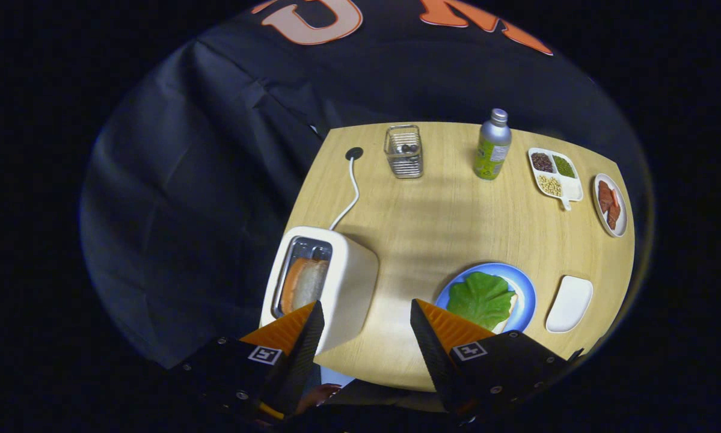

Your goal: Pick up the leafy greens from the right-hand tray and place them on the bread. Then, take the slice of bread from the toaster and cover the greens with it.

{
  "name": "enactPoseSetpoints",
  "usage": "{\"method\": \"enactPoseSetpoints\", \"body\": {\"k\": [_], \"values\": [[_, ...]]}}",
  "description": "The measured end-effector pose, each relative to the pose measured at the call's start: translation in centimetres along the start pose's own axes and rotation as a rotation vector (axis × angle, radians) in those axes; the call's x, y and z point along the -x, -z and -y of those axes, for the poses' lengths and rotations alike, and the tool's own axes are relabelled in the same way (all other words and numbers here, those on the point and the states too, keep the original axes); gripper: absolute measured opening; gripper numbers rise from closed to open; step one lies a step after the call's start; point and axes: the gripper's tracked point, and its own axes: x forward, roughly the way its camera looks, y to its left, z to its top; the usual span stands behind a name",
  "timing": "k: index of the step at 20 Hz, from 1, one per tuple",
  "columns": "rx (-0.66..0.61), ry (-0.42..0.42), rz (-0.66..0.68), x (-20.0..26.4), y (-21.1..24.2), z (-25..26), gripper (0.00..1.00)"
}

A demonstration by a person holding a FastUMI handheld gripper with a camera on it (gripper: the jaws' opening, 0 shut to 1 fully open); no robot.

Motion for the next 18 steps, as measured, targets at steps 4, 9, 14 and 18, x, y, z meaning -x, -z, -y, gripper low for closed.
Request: {"method": "enactPoseSetpoints", "body": {"k": [4,9,14,18], "values": [[0.018,-0.037,-0.037,-0.9,-0.1,-3.9,0.87],[0.049,-0.002,-0.092,-3.2,0.5,-5.9,0.87],[0.055,0.052,-0.133,-6.0,0.8,-6.9,0.75],[0.045,0.094,-0.163,-7.9,1.3,-7.0,0.58]]}}
